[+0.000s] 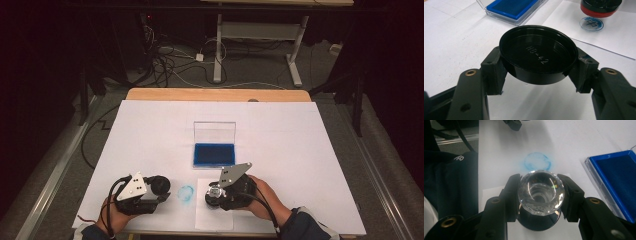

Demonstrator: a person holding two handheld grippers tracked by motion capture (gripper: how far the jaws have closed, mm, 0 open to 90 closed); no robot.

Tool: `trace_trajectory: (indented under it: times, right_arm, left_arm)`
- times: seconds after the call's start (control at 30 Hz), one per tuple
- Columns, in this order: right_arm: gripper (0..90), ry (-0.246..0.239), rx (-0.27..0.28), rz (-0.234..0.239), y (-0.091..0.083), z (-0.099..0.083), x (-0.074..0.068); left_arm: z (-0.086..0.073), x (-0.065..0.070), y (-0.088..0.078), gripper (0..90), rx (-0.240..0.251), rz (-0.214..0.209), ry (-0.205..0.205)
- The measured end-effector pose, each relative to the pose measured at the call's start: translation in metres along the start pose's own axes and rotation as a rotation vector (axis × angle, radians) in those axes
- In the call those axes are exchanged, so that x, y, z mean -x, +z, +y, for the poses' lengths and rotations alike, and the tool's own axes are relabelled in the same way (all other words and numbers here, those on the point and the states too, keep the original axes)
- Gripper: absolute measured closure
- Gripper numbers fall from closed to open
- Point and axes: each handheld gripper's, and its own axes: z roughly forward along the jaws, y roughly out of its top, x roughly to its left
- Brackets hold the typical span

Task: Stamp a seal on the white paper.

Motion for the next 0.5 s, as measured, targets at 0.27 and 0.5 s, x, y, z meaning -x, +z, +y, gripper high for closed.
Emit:
trace_trajectory:
  times: [0.27, 0.5]
  right_arm:
    - [57.0, 0.000, -0.028, 0.011, 0.009, -0.003, -0.001]
    - [57.0, 0.006, -0.050, 0.015, 0.016, -0.007, 0.002]
  left_arm:
    - [0.000, 0.000, 0.000, 36.5, -0.001, -0.003, 0.002]
    - [0.000, 0.000, 0.000, 36.5, -0.003, -0.007, 0.000]
